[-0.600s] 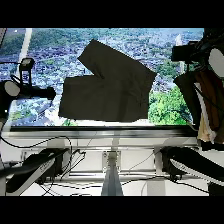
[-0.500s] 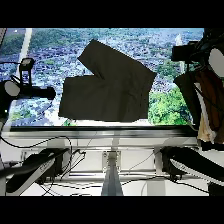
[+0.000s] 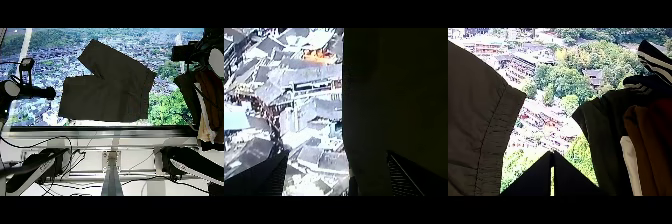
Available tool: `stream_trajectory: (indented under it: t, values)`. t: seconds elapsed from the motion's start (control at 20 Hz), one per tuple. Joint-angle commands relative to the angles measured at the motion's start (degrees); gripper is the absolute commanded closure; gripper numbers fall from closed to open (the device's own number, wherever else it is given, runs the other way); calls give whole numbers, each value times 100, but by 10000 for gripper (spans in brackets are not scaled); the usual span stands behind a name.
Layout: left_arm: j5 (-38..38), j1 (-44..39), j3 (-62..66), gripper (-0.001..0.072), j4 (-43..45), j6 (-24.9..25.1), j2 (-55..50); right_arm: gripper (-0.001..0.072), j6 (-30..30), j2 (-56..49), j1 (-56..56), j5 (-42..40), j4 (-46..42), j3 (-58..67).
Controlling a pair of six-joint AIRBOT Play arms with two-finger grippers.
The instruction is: Fold the clothes and pants, and hang the long-sleeved shirts on hangers.
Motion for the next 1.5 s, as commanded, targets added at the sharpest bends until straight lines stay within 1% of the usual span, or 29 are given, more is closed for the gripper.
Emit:
stream_trajectory:
  t: [0.0, 0.05, 0.1, 0.15, 0.3, 0.45, 0.5, 0.65, 0.75, 0.8, 0.85, 0.9, 1.0, 1.1, 1.2, 1.25, 1.3, 1.35, 1.4, 1.45]
  values:
    - [0, 2, 7, 14, 2, 2, 2, 686, 0, -2, 0, 2, 2, -2]
    - [0, 2, 7, 15, 2, 2, 2, 686, 0, -2, 0, -7, -2, -2]
    - [0, 2, 7, 14, 2, 2, 2, 686, -44, -2, -4, -184, -63, -2]
    - [0, 2, 7, 14, 0, 0, 2, 685, -212, -2, -4, -374, -175, -2]
    - [2, 2, 7, 14, 0, 2, 2, 684, -1346, -2, -4, -807, -160, 9]
    - [0, 2, 7, 14, 2, 2, -2, 685, -1394, -4, -7, -903, -118, 7]
    - [-2, 2, 7, 14, 2, 2, -9, 685, -1515, -9, -7, -938, -275, 7]
    - [-179, 4, 22, 14, 76, 2, 31, 685, -2291, -9, -251, -1019, -343, -22]
    - [-505, 4, 162, 14, 396, 2, 149, 686, -2371, -7, -896, -973, -221, -188]
    - [-643, 4, 258, 15, 560, 0, 256, 686, -2404, -7, -1373, -894, 39, -334]
    - [-728, 7, 352, 14, 664, 0, 415, 686, -2448, -7, -1873, -852, 498, -511]
    - [-752, 7, 404, 14, 686, 0, 599, 686, -2653, 0, -2448, -848, 1248, -769]
    - [-820, 4, 409, 15, 684, -76, 1038, 687, -3429, 0, -3504, -857, 3029, -1403]
    - [-1005, 4, 409, 16, 686, -173, 1467, 686, -4225, 0, -4426, -861, 4767, -2315]
    - [-1102, 7, 407, 16, 688, -170, 1792, 687, -4605, -2, -4975, -896, 5615, -3294]
    - [-1097, 4, 407, 17, 686, -170, 1926, 686, -4588, -4, -5125, -973, 5799, -3777]
    - [-1095, 7, 407, 16, 686, -170, 2017, 630, -4583, -4, -5202, -1115, 5965, -4301]
    - [-1095, 4, 407, 17, 684, -173, 2079, 439, -4522, -4, -5213, -1257, 6148, -4784]
    - [-1095, 4, 404, 16, 678, -173, 2111, 281, -4428, -4, -5209, -1447, 6406, -5287]
    - [-1095, 4, 402, 17, 662, -173, 2118, 272, -4430, -4, -5209, -1663, 6649, -5735]
